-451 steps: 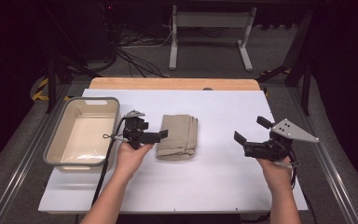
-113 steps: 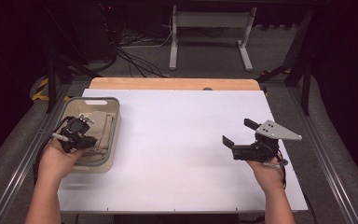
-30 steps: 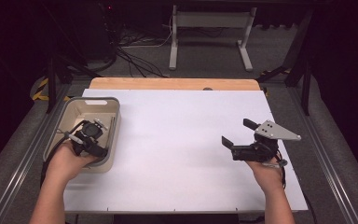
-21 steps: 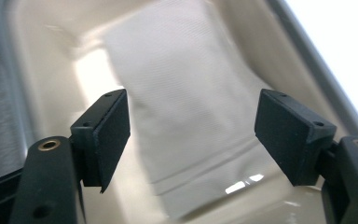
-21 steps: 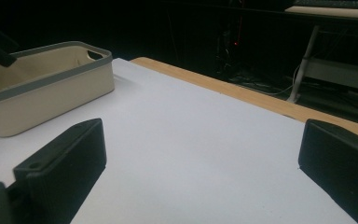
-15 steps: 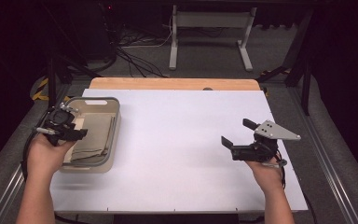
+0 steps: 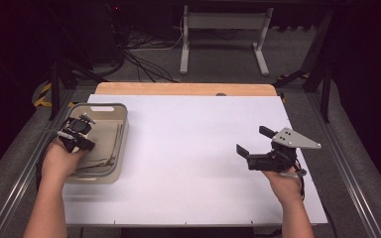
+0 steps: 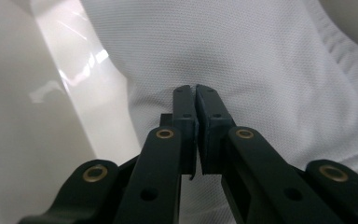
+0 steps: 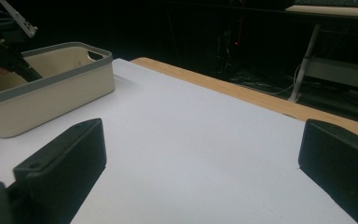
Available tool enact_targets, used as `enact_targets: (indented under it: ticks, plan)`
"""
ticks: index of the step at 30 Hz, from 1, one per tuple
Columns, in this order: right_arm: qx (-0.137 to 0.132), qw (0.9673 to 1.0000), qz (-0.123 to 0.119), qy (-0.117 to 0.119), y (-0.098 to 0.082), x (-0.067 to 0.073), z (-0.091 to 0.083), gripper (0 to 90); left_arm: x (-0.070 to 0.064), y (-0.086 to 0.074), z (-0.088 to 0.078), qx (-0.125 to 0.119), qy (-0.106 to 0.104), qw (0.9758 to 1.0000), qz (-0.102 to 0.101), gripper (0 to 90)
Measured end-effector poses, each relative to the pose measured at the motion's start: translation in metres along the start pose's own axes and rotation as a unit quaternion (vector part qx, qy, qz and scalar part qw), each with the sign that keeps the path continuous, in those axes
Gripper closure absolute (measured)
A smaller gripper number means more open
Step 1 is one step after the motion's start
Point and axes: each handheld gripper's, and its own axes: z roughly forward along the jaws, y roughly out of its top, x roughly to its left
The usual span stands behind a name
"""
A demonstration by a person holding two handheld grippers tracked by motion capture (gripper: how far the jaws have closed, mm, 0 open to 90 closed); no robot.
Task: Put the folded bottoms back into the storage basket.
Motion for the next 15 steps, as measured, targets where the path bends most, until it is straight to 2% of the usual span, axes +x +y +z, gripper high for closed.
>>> enact_targets:
  ticks: [7,9,13,14,15]
  plan:
    - [0.001,1.0,0.0,0.001,0.0,0.0,0.001,1.5,-0.001,0.0,0.003,0.001,0.001,1.0,-0.001,86.5]
    - [0.002,1.0,0.0,0.002,0.0,0.001,0.001,1.5,-0.001,-0.002,-0.002,-0.008,0.01,0.9999,-0.005,81.0]
    - [0.001,1.0,0.003,-0.001,0.0,-0.001,0.0,1.5,-0.004,-0.01,-0.019,-0.058,0.019,0.9981,-0.011,72.1]
    - [0.001,1.0,0.003,-0.002,0.0,-0.001,0.0,1.5,-0.005,-0.012,-0.024,-0.073,0.017,0.997,-0.016,64.2]
    - [0.001,1.0,0.003,-0.002,0.0,-0.001,0.0,1.5,-0.006,-0.016,-0.03,-0.1,0.003,0.9948,-0.02,54.9]
